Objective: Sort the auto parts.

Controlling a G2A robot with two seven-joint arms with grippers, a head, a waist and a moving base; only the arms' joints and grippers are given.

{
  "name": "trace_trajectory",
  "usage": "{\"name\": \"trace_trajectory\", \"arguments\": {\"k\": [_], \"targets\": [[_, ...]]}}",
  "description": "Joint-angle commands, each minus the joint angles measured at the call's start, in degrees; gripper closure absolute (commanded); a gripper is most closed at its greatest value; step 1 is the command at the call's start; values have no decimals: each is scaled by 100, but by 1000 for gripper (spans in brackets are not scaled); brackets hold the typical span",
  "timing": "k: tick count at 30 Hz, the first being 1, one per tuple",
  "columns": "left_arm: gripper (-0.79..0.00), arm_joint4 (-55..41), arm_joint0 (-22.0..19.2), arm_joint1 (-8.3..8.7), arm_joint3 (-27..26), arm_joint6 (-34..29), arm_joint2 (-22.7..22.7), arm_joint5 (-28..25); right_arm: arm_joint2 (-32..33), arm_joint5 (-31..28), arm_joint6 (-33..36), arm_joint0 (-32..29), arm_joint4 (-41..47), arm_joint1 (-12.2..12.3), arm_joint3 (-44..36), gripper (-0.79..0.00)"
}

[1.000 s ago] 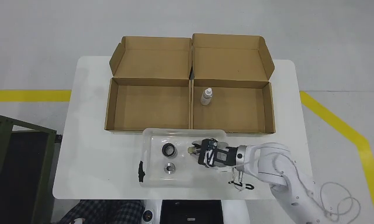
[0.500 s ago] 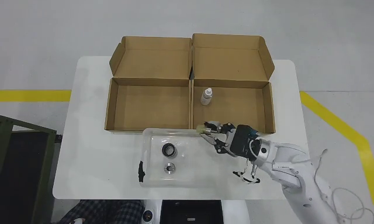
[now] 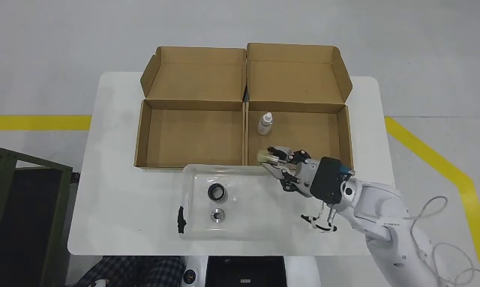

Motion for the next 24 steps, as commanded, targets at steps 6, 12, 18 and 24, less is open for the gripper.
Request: {"name": "trace_trajectory", "arguments": {"k": [6, 12, 18, 24], "targets": [[-785, 0, 0, 0, 0, 0, 0, 0, -13, 232, 611, 156, -159, 0, 69, 0], [-785, 0, 0, 0, 0, 0, 0, 0, 7, 450, 1349, 393, -215, 1, 215, 0], [-785, 0, 0, 0, 0, 0, 0, 0, -33, 545, 2174, 737, -148, -1, 405, 0], [-785, 0, 0, 0, 0, 0, 0, 0, -103, 611, 2944, 1182, -99, -10, 678, 0]]}}
